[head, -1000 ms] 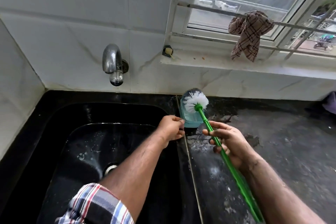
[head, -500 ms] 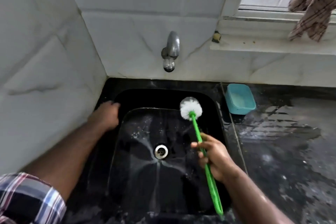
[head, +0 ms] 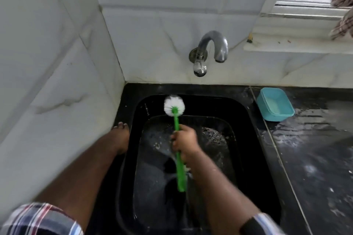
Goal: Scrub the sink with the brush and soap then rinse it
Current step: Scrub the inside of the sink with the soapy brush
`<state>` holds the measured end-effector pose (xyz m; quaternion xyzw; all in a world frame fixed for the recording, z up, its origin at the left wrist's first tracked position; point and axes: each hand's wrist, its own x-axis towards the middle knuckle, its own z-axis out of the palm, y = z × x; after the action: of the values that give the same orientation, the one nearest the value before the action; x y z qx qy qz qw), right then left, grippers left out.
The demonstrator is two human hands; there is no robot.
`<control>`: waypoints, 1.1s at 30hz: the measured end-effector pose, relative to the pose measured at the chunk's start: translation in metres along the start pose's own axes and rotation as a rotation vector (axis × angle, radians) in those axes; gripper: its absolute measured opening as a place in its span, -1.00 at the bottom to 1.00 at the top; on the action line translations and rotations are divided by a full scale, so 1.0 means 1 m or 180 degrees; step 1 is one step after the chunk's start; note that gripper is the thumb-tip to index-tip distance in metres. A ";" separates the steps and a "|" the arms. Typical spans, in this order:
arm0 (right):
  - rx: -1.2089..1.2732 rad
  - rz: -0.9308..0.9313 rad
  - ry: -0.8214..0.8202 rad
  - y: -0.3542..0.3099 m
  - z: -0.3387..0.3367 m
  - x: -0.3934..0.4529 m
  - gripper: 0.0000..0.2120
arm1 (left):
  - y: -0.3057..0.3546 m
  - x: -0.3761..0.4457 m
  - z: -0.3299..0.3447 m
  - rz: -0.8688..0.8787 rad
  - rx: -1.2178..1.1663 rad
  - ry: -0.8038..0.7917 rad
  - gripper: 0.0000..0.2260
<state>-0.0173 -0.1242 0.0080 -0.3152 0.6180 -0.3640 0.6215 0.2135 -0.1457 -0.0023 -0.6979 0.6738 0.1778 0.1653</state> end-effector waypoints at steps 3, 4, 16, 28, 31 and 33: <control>0.1030 0.0048 0.1280 -0.004 -0.070 0.019 -0.68 | 0.004 0.003 -0.001 0.0029 0.0009 -0.0031 -0.30; 0.1059 0.0020 0.1635 -0.006 -0.080 0.027 -0.68 | 0.004 0.003 -0.001 0.0022 0.0051 -0.0033 -0.30; 0.0334 0.0223 0.1158 0.015 -0.066 0.045 -0.70 | 0.000 -0.002 -0.003 0.0043 0.0020 0.0041 -0.28; 0.0237 0.0362 -0.0111 0.013 -0.001 0.033 -0.75 | 0.003 -0.010 -0.009 0.0045 -0.0012 0.0022 -0.27; 0.0637 0.0514 0.1587 -0.009 -0.082 0.047 -0.68 | 0.003 -0.011 -0.009 0.0032 -0.0001 0.0035 -0.29; 0.0858 0.0399 0.1803 -0.005 -0.078 0.063 -0.72 | 0.003 -0.011 -0.009 0.0041 0.0010 0.0057 -0.29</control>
<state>-0.0976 -0.1754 -0.0246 -0.0774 0.7308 -0.4769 0.4822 0.2100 -0.1401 0.0112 -0.6949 0.6800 0.1714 0.1592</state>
